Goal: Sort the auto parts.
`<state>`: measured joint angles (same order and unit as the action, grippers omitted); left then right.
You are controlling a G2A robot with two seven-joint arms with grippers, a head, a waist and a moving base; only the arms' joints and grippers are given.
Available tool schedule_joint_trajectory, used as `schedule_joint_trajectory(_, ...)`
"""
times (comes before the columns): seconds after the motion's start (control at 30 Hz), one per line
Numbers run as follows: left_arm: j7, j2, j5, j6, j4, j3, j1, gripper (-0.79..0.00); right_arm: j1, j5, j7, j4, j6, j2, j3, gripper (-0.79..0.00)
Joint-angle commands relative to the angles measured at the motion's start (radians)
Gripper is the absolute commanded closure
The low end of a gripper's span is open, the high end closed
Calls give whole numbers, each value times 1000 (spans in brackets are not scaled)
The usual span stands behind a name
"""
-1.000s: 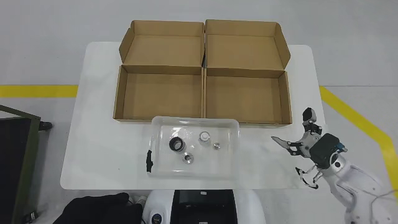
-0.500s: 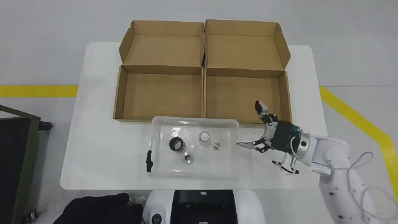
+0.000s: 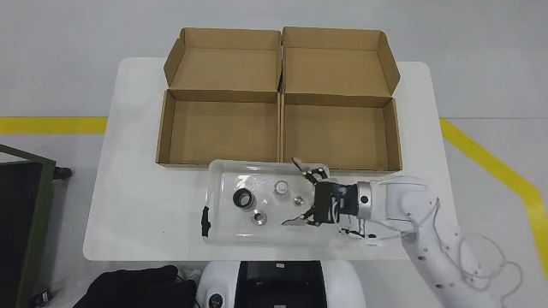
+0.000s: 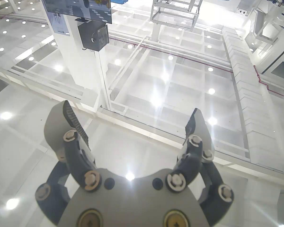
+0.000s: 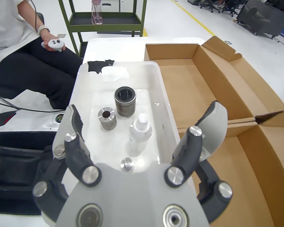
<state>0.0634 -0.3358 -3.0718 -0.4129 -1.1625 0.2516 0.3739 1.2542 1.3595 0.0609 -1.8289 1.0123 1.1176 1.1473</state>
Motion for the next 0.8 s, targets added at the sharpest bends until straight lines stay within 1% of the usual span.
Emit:
schedule_joint_trajectory(0.0, 0, 0, 0, 0, 0, 0, 0, -785, -13, -2, 17, 4, 0, -4, -25, -785)
schedule_joint_trajectory(0.33, 0, 0, 0, 0, 0, 0, 0, -785, -75, 23, 99, 21, 0, -24, -122, -785)
schedule_joint_trajectory(0.77, 0, 0, 0, 0, 0, 0, 0, -785, -115, 2, 187, 40, 0, -48, -140, -785)
